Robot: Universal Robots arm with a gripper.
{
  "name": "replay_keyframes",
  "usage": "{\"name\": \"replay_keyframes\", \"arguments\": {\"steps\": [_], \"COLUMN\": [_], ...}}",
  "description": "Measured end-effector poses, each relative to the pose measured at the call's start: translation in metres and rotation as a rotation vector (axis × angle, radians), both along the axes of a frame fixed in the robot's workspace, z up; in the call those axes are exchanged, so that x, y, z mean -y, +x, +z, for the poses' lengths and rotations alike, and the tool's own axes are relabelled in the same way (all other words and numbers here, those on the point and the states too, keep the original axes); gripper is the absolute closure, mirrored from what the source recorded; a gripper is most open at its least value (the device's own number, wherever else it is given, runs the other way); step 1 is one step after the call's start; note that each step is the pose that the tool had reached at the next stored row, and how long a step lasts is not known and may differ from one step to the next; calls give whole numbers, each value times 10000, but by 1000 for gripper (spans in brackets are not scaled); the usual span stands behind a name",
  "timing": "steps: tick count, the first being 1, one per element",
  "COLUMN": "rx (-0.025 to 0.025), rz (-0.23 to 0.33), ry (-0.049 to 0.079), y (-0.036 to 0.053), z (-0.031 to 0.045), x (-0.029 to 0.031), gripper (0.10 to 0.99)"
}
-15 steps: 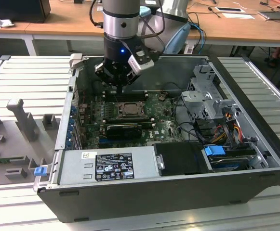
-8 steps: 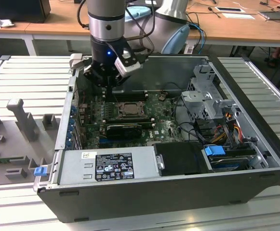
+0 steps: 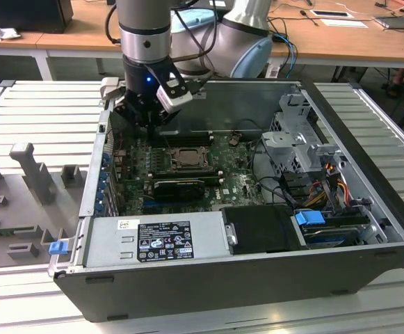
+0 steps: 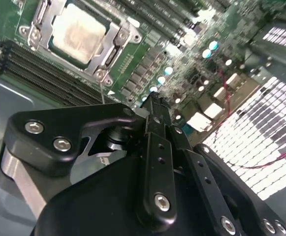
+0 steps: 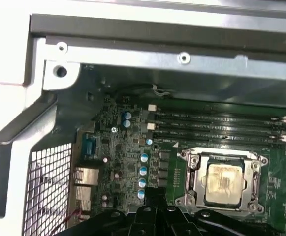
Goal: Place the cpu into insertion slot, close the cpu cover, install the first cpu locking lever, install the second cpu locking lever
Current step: 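Install the first cpu locking lever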
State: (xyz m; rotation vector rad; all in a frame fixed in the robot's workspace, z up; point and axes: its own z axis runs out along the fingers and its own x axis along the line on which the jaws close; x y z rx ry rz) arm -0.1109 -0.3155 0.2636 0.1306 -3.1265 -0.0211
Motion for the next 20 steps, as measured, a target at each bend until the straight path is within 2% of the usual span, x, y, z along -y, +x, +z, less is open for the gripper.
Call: {"name": "replay_keyframes", "arguments": {"steps": [1, 6, 10, 16, 20], "rx": [0, 0, 1, 1, 0], "rz": [0, -1, 1, -220, -228], "ry": [1, 14, 21, 25, 27], "y": [0, -1, -1, 1, 23], "z": [-14, -29, -36, -54, -67], "x": [-49, -96, -171, -233, -243], "gripper": [980, 980, 980, 980, 980]}}
